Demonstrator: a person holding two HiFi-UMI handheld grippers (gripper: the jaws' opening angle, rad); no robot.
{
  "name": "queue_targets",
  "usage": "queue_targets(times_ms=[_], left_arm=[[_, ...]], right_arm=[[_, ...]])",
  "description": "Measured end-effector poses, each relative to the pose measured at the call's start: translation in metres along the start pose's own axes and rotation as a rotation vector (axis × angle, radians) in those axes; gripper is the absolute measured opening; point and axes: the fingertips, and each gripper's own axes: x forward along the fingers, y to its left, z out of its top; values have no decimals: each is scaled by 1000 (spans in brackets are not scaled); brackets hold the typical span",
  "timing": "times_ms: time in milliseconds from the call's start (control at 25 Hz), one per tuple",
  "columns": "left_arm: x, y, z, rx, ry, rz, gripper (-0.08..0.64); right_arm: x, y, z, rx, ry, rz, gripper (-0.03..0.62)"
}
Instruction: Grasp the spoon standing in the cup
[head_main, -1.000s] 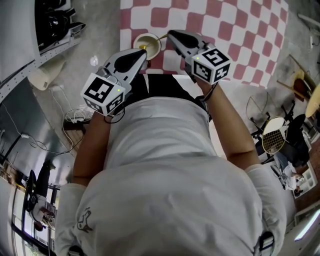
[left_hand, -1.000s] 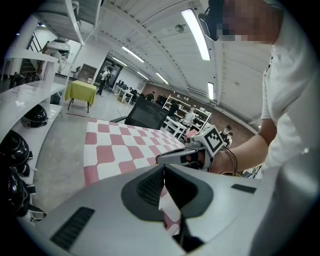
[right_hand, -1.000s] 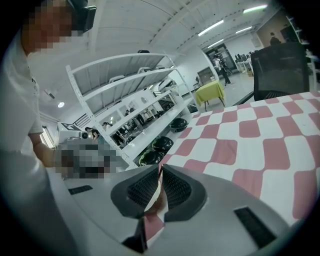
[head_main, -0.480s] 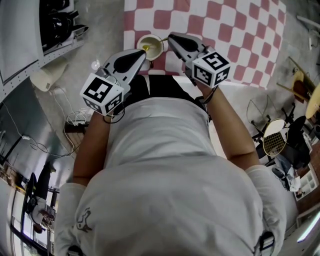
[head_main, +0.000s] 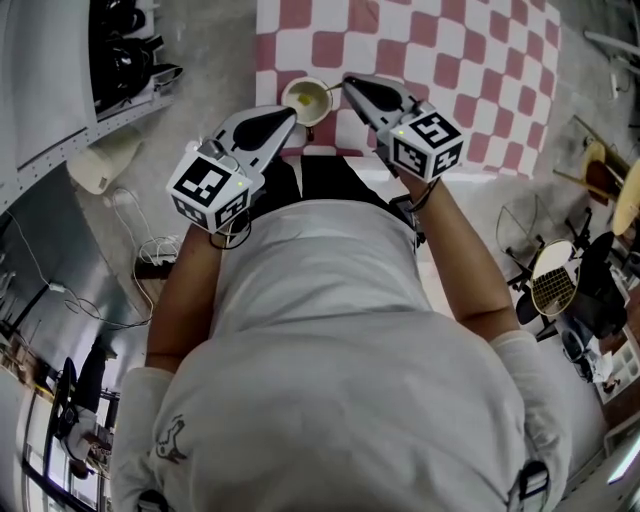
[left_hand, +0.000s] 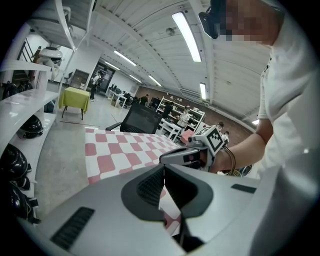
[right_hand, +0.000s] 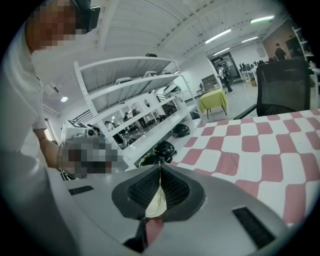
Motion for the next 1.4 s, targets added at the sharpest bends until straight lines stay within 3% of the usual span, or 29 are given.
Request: queue_targets(times_ms=[720,1080,1400], left_arm=[[-26,-18,38,137,-34,-40,14],[-59,-20,68,239,-79,-24,14],[-85,-28,72,322,-88,-35,12]], right_arm=[[-27,27,30,-62,-72,-93,34],[-47,50,56,-98,-157,-151,34],[-69,82,88,-156,-242,-195,34]])
